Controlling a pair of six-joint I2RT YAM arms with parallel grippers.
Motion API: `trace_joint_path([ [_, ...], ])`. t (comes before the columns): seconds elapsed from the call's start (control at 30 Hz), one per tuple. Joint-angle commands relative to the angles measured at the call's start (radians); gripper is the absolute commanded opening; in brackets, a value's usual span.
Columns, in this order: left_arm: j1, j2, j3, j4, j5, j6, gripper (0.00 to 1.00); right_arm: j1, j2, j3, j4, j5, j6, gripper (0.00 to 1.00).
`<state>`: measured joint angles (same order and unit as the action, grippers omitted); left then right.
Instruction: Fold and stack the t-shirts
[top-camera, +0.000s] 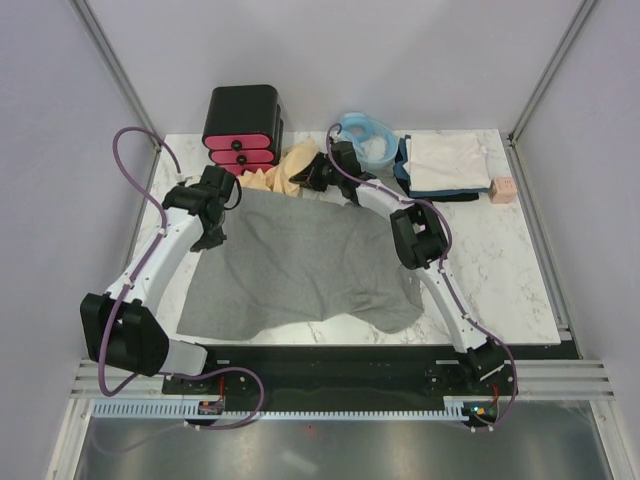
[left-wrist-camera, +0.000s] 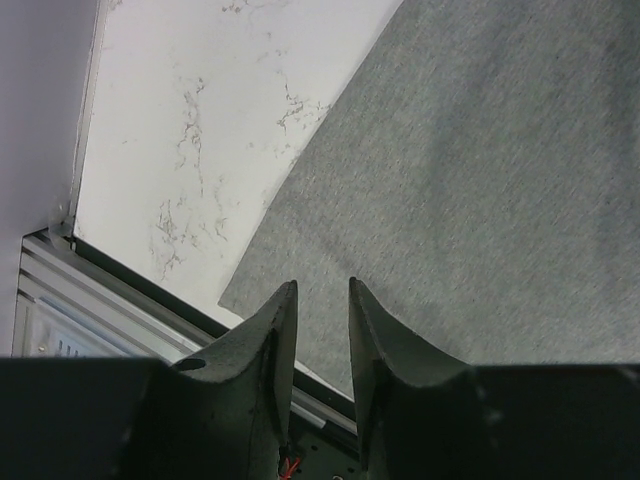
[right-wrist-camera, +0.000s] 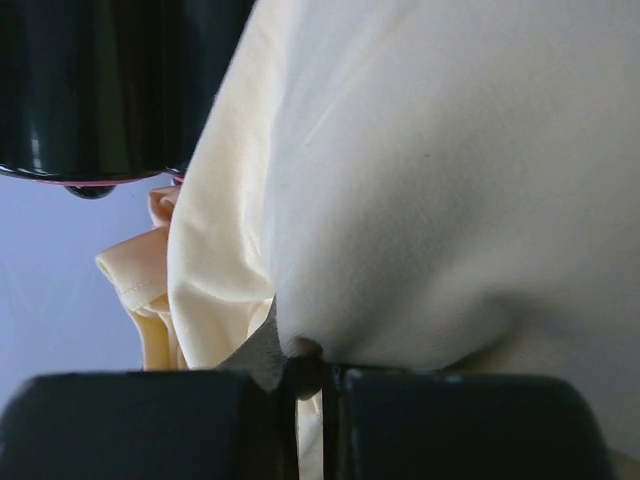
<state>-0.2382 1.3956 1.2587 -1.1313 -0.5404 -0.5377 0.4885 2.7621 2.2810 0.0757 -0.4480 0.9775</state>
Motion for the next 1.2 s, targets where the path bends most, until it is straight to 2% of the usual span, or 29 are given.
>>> trace_joint_path([
  [0.0, -0.012, -0.023, -0.015, -0.012, -0.004, -0.061, 0.34, 0.01, -0.159, 0.003, 0.125, 0.022, 0.04, 0.0],
  [0.3, -0.033, -0.047, -0.047, -0.007, 0.013, -0.09, 0.34, 0.01, -0.266, 0.074, 0.148, 0.034, 0.019, 0.0],
  [0.73, -0.05, -0.101, -0.078, -0.008, 0.028, -0.188, 0.34, 0.012, -0.409, 0.144, 0.176, -0.063, 0.02, 0.0],
  [1.0, -0.055, -0.171, -0.087, -0.012, 0.017, -0.214, 0.35, 0.007, -0.426, 0.244, 0.272, -0.161, 0.168, 0.0],
  [1.07, -0.056, -0.182, -0.091, -0.018, 0.022, -0.219, 0.35, 0.009, -0.432, 0.229, 0.35, -0.204, 0.223, 0.0],
  [1.17, -0.059, -0.193, -0.097, -0.031, 0.023, -0.238, 0.35, 0.027, -0.44, 0.212, 0.377, -0.26, 0.271, 0.0],
])
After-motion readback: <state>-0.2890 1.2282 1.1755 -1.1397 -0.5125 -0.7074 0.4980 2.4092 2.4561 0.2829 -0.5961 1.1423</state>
